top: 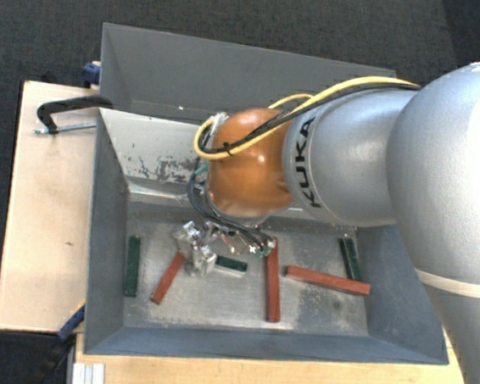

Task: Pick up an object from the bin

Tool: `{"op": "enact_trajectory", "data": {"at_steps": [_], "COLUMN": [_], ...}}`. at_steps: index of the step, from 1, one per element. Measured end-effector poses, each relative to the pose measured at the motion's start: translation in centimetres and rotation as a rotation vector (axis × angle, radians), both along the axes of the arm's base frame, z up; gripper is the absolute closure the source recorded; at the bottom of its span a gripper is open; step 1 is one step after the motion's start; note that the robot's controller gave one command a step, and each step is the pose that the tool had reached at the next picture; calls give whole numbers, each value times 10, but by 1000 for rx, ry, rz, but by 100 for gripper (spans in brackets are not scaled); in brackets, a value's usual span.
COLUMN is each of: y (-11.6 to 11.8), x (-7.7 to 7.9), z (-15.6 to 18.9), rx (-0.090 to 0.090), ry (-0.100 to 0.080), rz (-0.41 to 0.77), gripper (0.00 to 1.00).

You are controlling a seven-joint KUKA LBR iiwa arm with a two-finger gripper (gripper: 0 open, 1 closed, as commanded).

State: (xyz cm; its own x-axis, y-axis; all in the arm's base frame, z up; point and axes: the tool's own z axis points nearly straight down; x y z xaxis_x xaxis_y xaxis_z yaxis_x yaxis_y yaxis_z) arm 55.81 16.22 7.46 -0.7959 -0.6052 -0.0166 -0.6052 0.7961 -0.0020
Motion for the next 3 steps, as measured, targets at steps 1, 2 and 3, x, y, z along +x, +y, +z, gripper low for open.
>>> {"op": "enact_trajectory", "data": {"at_steps": [1,2,3], "y": [-2,-2,-57], "x": [-3,-3,30], "z": [-3,-3,-3], "rx": [-4,-4,-8], "ry": [9,9,6], "rz": [0,0,407], "gripper": [0,0,100]}}
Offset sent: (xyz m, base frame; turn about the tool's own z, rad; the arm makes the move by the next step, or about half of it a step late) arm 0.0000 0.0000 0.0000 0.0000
